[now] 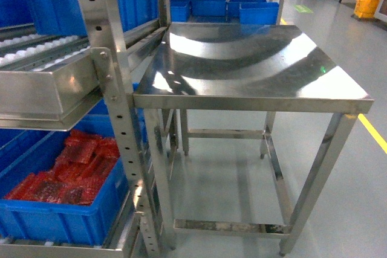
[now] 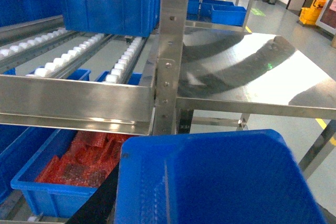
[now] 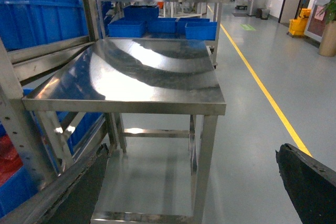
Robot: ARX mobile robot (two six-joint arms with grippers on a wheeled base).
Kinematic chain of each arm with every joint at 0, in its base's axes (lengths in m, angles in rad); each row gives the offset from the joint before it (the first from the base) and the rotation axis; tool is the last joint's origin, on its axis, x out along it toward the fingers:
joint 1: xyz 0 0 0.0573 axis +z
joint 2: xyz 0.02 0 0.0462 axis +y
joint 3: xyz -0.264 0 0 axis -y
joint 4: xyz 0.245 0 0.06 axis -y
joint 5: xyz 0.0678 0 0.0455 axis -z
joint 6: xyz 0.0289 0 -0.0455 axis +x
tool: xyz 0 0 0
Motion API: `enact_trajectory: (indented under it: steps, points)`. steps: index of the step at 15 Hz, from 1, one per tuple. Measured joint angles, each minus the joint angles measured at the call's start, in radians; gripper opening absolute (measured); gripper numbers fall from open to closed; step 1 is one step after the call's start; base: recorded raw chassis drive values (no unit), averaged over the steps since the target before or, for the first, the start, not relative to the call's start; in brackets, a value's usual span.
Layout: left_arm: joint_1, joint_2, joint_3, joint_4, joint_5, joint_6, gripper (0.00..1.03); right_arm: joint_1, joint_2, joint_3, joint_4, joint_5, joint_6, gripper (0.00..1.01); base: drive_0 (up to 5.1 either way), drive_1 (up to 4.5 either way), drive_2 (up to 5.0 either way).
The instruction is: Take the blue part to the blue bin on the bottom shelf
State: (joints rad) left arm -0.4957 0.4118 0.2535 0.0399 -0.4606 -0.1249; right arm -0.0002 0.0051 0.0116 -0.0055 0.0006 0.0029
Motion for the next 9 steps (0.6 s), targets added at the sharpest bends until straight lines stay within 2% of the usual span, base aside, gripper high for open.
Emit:
enact_trajectory:
  steps: [9]
  points:
    - [0.0, 0.001, 0.0, -0.002, 0.0, 0.0, 0.43, 0.0, 0.0, 0.0, 0.0, 0.0, 0.0, 0.98, -5.0, 2.41, 2.4]
